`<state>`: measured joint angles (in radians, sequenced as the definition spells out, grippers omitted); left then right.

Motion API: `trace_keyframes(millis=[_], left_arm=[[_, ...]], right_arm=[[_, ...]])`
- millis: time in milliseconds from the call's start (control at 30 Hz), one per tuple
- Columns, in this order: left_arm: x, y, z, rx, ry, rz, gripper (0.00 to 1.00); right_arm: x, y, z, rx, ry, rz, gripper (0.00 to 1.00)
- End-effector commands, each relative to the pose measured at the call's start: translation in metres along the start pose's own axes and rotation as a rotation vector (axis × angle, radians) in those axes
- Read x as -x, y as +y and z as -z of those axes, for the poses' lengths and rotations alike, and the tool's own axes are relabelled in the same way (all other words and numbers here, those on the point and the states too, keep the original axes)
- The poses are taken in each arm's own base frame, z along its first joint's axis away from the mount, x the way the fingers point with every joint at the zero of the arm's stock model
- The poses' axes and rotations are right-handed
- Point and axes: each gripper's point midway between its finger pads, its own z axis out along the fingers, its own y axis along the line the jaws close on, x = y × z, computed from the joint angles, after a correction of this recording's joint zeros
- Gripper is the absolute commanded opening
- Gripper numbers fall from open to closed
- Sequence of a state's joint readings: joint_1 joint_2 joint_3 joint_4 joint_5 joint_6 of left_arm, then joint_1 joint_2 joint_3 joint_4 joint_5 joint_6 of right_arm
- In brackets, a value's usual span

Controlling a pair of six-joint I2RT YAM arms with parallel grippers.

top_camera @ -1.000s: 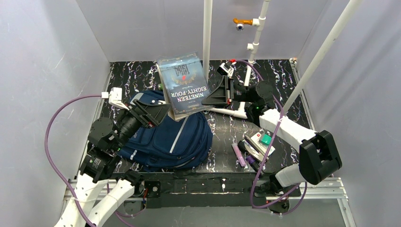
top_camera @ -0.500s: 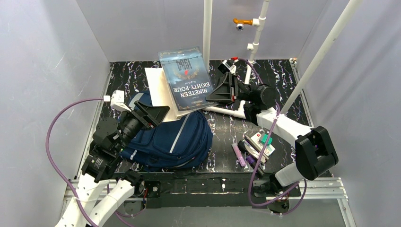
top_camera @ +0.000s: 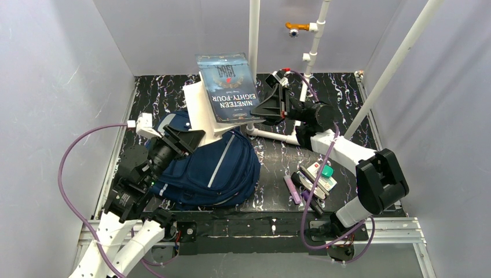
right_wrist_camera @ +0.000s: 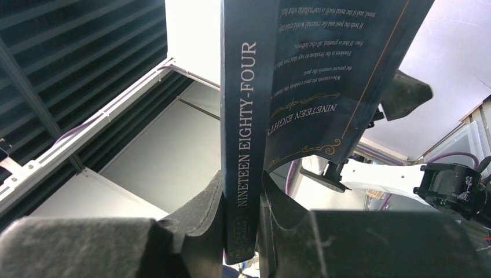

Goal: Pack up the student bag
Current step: Adjust the book at the center of the board.

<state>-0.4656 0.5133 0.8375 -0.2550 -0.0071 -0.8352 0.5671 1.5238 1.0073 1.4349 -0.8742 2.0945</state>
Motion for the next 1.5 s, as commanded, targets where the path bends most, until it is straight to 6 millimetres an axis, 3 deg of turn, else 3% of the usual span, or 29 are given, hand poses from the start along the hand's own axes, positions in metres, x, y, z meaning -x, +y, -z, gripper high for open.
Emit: trace_keyframes(millis=[0,133,333,433,533,600,700,900,1000,1133,1200,1333,1467], left_arm=[[-0.004,-0.023,-0.018,-0.107,0.048,0.024,0.54],[-0.002,-0.053,-0.03,-0.255,0.056,0.062,0.49],[0.002,-0.069,-0.042,-0.313,0.07,0.076,0.52],[-0.009,-0.06,-0.043,-0.275,0.13,0.066,0.63],[-0.013,-0.024,-0.03,-0.113,0.108,0.016,0.76],[-0.011,0.004,-0.013,0.032,0.092,-0.039,0.79],[-0.002,0.025,0.013,0.14,0.061,-0.134,0.8],[0.005,0.023,0.03,0.121,0.025,-0.189,0.73],[0.005,0.025,0.03,0.134,0.033,-0.197,0.73],[0.015,0.051,0.04,0.306,0.016,-0.217,0.8],[0.023,0.055,0.044,0.348,0.01,-0.265,0.82],[0.031,0.034,0.033,0.289,0.073,-0.381,0.89],[0.004,0.023,-0.001,0.256,0.317,-0.398,0.89]], right_arm=[[-0.031,0.077,0.0,0.269,0.075,0.213,0.01],[-0.031,0.08,0.0,0.287,0.066,0.212,0.01],[-0.032,0.084,-0.001,0.314,0.061,0.221,0.01],[-0.033,0.076,0.0,0.292,0.068,0.219,0.01],[-0.034,0.06,0.001,0.25,0.078,0.227,0.01],[-0.034,0.044,0.0,0.186,0.099,0.244,0.01],[-0.028,0.013,0.001,0.091,0.081,0.269,0.01],[-0.045,-0.06,-0.002,-0.032,0.149,0.213,0.01],[-0.051,-0.101,0.014,-0.071,0.168,0.15,0.01],[-0.067,-0.162,0.042,-0.141,0.273,0.066,0.01],[-0.072,-0.188,0.055,-0.192,0.314,0.013,0.01],[-0.068,-0.218,0.073,-0.247,0.284,-0.046,0.01],[-0.066,-0.246,0.083,-0.304,0.258,-0.103,0.01]])
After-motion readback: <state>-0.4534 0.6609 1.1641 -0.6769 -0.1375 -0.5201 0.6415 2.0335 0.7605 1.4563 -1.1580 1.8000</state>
